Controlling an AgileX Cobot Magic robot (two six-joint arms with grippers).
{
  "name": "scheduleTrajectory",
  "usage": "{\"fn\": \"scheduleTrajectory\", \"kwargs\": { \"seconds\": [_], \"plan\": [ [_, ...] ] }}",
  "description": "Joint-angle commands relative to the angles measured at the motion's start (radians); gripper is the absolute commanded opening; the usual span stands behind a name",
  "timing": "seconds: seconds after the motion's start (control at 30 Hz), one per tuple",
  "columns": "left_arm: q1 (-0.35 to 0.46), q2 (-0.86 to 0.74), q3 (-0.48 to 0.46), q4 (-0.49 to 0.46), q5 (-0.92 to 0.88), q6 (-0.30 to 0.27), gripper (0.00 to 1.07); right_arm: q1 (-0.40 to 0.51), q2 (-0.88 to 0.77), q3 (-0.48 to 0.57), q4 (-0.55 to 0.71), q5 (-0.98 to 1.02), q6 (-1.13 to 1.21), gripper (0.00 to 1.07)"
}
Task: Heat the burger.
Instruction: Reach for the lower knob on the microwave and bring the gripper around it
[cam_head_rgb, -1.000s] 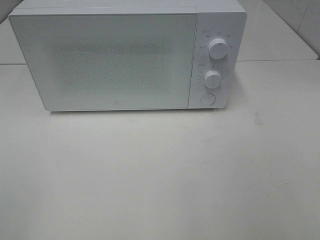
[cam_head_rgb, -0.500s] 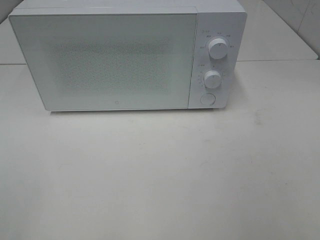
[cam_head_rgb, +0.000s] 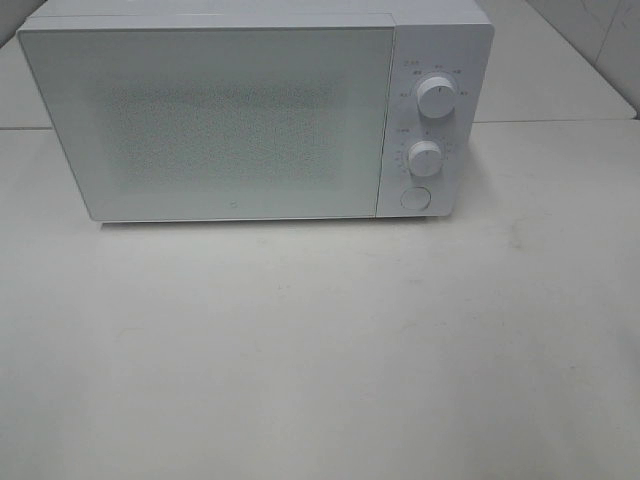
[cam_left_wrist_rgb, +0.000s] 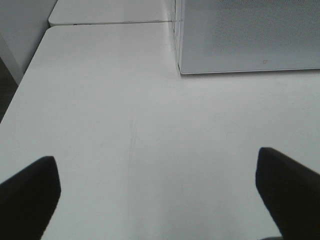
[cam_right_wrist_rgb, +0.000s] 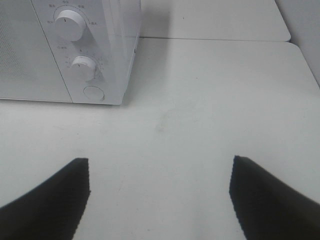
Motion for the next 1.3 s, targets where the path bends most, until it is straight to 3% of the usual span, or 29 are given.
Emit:
{"fn": "scheduleTrajectory", "kwargs": {
  "seconds": [0.03, 0.63, 1.1, 1.3],
  "plan": [
    [0.002, -0.022, 0.003, -0.006, -0.001, -0.001, 1.0, -0.006, 0.094, 0.004, 0.0, -0.101, 0.004, 0.76],
    [0.002, -0.022, 0.003, -0.006, -0.001, -0.001, 1.0, -0.006, 0.416, 0.004, 0.003, -0.438, 0.004, 0.76],
    [0.002, -0.022, 0.003, -0.006, -0.001, -0.001, 1.0, -0.003, 0.638, 0.034, 0.01, -0.833, -0.036, 0.76],
    [0.002, -0.022, 0.003, -0.006, -0.001, -0.001, 1.0, 0.0, 0.703, 0.151, 0.188, -1.08, -0.185, 0.76]
  ]
}}
